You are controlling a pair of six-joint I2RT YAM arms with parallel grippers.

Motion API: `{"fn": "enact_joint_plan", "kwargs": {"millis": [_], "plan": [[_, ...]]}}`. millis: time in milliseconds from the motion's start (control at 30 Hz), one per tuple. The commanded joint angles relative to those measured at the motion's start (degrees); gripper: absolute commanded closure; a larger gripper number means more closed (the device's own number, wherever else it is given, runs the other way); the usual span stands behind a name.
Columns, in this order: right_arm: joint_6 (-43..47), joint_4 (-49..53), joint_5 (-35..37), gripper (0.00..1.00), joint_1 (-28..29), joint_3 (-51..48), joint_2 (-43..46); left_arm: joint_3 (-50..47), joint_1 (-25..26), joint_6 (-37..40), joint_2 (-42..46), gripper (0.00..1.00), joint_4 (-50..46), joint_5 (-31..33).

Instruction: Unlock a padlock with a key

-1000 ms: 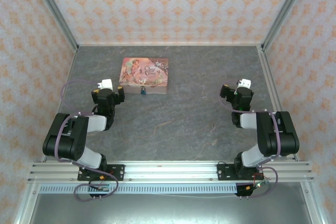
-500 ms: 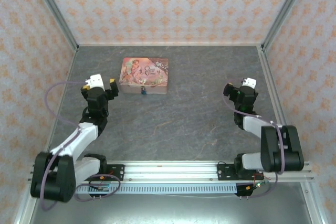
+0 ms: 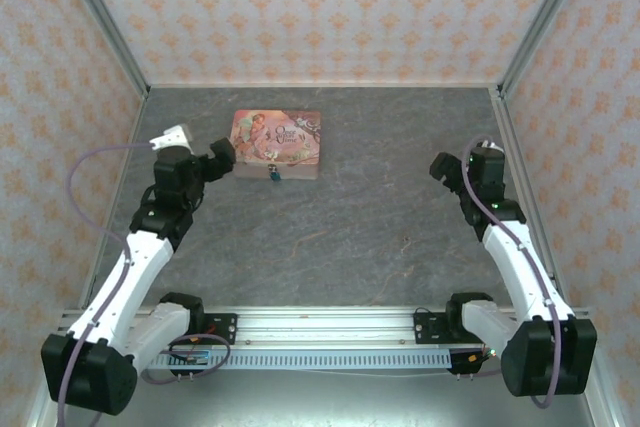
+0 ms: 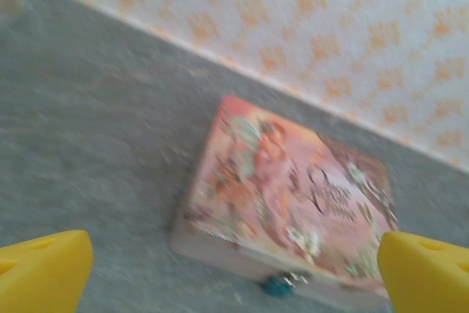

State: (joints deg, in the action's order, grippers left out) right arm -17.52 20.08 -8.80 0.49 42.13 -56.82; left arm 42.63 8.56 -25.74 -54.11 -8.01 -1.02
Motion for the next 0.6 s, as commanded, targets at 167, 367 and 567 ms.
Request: {"fn": "enact_joint_plan", "kwargs": {"millis": [167,367,567], "plan": [[-6.4,26.7,-3.6,0.22,6.2,2.4,-1.3,1.9,9.8,-9.3,-7.4,0.00,3.1,-7.7],[-9.0,25.7,-7.8,0.32,9.2,-2.0,-2.4,4.1,14.1,-10.6,-14.0,0.00,8.2,-13.7],[-10.5,22.9,-9.5,0.41,11.2,-4.3,-4.4,6.0,17.6,-11.5,-19.8,0.00,11.3,-16.7]]}}
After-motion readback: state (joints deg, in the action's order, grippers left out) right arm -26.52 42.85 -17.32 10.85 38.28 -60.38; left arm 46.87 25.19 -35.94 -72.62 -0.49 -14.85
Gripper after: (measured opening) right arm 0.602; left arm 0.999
